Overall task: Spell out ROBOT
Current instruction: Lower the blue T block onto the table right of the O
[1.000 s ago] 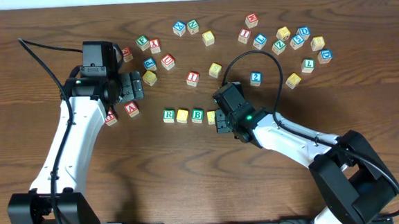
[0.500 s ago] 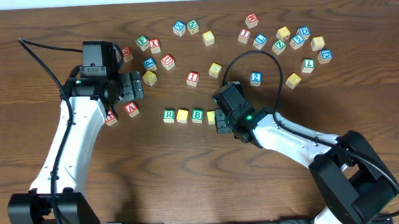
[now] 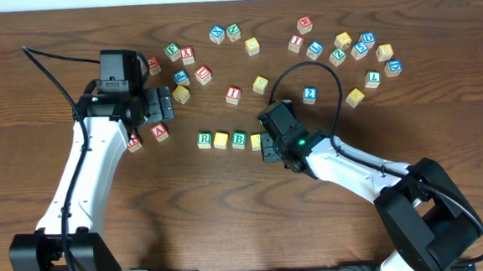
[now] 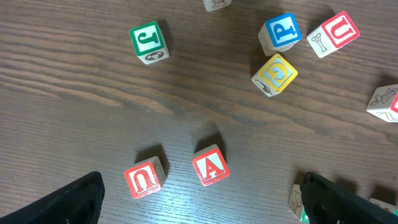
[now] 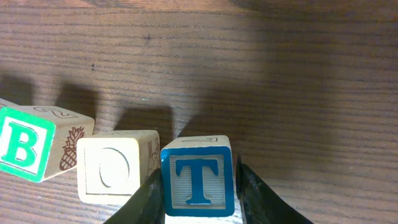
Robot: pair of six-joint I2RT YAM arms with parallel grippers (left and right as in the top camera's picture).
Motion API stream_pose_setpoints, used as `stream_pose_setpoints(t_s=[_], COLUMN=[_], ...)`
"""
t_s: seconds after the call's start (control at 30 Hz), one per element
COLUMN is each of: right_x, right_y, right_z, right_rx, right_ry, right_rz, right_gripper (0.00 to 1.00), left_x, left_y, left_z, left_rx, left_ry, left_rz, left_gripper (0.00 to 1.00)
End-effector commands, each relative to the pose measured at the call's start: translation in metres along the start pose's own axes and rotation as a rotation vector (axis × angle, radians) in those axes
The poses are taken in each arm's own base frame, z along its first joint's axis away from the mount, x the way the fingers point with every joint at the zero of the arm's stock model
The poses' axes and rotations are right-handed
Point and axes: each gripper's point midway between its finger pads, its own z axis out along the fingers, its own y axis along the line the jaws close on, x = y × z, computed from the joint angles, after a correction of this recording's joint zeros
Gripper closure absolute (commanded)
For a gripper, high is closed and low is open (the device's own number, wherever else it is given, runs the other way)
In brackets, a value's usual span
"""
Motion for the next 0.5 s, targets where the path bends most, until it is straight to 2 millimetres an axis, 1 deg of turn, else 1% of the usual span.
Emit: stream_pose_setpoints(t_s=[0.0, 0.13, 0.3, 0.47], right_x=[-0.005, -0.007, -0.008, -0.014], right_y=[0.005, 0.006, 0.007, 0.01], right_z=[-0.01, -0.015, -0.016, -0.026], right_rx=[-0.019, -0.024, -0.027, -0.037], right_ry=[-0.022, -0.03, -0.027, -0.031], right_rz=[-0.01, -0.009, -0.01, -0.013], right_gripper=[0.68, 0.68, 0.68, 0.68], left_x=[0.004, 0.004, 0.004, 0.004], left_y=[0.001, 0.001, 0.001, 0.001], left_z=[0.002, 0.002, 0.002, 0.002], left_rx=[0.003, 0.003, 0.003, 0.003], left_ry=[0.013, 0.013, 0.013, 0.013], left_rz=[0.011, 0.011, 0.011, 0.011], left_gripper=[0.01, 0.01, 0.01, 0.01])
